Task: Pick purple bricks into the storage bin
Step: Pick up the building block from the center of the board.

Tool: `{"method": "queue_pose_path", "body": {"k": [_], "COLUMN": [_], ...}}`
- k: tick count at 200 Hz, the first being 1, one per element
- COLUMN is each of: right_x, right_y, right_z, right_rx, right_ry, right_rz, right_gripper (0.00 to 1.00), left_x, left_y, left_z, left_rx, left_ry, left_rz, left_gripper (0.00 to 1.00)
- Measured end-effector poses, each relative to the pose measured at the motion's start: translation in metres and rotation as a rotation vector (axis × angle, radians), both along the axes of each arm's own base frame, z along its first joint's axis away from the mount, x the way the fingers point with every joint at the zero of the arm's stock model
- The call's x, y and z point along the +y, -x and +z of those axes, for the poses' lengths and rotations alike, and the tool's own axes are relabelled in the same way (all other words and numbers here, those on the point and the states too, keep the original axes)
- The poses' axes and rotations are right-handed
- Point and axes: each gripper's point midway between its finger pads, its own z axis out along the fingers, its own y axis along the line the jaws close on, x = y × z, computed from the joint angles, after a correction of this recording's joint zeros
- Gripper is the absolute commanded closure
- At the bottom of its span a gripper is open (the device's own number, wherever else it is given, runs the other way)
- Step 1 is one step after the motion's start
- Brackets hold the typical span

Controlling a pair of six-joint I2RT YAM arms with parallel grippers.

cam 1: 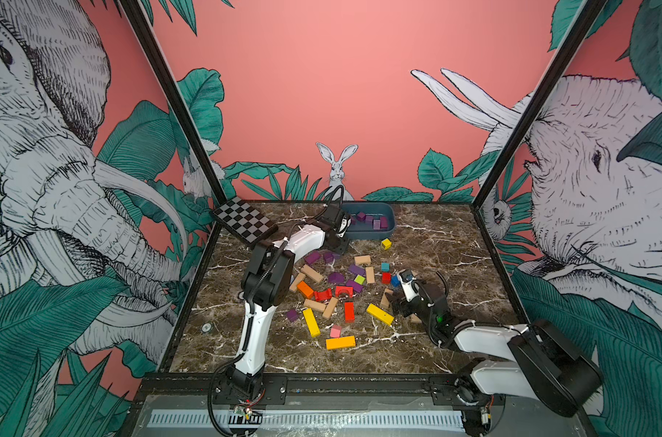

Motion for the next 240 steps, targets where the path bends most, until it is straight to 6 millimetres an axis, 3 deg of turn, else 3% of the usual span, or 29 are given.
{"method": "queue_pose_path", "body": {"k": [28, 121, 186, 240], "right_x": [0.000, 0.000, 0.000, 0.000], "right_y": [0.000, 0.000, 0.000, 0.001], "right_z": [0.000, -0.001, -0.001, -0.001], "right_rx": [0.000, 0.002, 0.002, 0.003], "right_ry": [0.000, 0.002, 0.001, 0.000], "right_rz": [0.000, 0.001, 0.001, 0.004], "right_gripper": [0.01, 0.01, 0.01, 0.01], "left_x": [0.000, 0.004, 0.011, 0.005], "left_y": [0.000, -0.003, 0.000, -0.006], "left_z": [-0.005, -0.002, -0.003, 0.020], "left_rx": [0.011, 0.008, 0.019, -0.020], "left_ry": [-0.007, -0.034, -0.066, -0.072], "left_rz": [0.000, 0.015, 0.026, 0.032], "left_gripper": [0.53, 0.72, 0.75, 0.75]}}
